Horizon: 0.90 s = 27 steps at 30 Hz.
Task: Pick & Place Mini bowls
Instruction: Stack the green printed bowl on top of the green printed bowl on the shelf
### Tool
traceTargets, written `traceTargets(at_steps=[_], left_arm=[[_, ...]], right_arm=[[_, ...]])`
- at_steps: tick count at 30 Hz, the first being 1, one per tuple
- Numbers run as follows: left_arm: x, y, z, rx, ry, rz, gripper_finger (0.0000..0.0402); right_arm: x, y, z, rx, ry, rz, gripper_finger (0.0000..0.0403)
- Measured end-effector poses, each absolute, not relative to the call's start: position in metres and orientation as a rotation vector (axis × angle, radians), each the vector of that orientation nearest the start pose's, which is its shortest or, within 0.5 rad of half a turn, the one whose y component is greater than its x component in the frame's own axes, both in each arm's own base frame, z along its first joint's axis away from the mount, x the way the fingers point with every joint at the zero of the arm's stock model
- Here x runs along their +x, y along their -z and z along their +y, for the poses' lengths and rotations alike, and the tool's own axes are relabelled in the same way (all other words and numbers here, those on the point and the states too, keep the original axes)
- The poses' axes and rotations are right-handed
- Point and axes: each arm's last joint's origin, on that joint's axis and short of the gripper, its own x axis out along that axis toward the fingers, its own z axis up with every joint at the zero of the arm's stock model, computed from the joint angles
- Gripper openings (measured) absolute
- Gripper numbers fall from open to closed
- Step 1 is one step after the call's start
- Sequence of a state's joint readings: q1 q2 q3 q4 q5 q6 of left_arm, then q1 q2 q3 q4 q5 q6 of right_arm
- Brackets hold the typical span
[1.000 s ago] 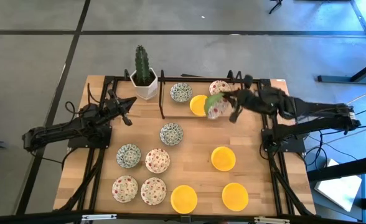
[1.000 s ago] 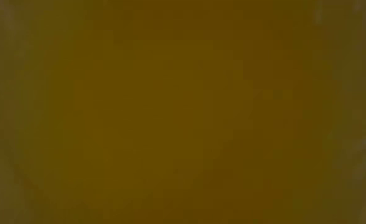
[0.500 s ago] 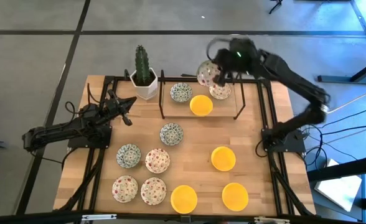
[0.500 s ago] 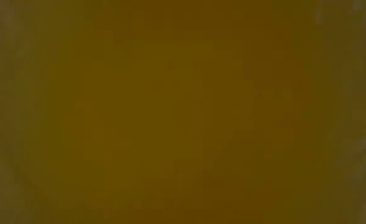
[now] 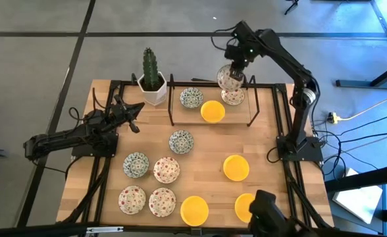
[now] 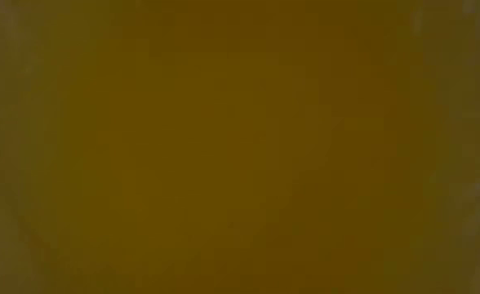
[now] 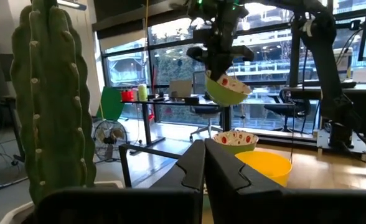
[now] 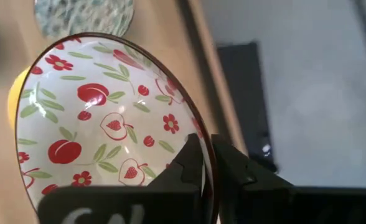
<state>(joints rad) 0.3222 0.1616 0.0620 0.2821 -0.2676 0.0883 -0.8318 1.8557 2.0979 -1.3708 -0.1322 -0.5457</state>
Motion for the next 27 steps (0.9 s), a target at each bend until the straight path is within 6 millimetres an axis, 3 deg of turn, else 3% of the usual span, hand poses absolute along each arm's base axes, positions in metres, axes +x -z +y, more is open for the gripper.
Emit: traceTargets(at_steps=[15, 27], left_arm=[[0.096, -0.198, 0.04, 0.091, -0.595, -0.156, 0.0004], [0.097, -0.198, 0.039, 0.097, -0.536, -0.157, 0.0002]], right_arm=[[0.26, -0.33, -0.281, 0.155, 0.236, 1.267, 0.0016], [0.252, -0.324, -0.291, 0.302, 0.33, 1.274, 0.0017]])
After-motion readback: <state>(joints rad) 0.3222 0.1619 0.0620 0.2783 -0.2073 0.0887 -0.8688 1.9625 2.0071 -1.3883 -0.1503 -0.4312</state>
